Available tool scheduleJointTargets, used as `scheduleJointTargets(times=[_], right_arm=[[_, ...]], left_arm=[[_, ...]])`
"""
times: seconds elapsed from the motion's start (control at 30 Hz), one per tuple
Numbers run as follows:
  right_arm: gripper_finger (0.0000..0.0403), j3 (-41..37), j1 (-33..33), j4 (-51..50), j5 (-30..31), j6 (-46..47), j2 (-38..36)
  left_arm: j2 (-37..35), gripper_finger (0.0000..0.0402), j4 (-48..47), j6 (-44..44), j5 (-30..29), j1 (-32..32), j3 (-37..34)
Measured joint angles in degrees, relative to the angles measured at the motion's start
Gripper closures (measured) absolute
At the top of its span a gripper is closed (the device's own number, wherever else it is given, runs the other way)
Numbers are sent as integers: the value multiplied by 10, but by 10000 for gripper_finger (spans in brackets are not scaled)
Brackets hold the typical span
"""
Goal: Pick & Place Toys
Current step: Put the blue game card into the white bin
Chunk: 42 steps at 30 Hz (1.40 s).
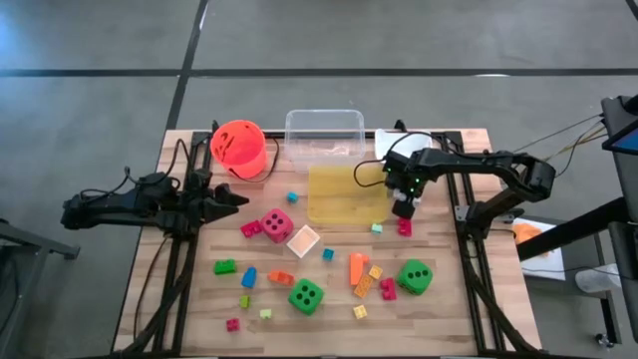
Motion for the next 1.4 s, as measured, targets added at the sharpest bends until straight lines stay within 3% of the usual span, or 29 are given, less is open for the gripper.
scheduleJointTargets(times=[0.23,0.43,0.87,1.4], right_arm=[[19,28,0,-48,1,8,-1],[19,41,-2,-31,71,-41,1],[19,15,-61,55,52,-89,35],[19,9,-51,58,70,-88,68]], left_arm=[[0,31,0,0,4,0,0],[0,31,0,0,4,0,0],[0,31,0,-8,13,0,0],[0,31,0,-15,21,0,0]])
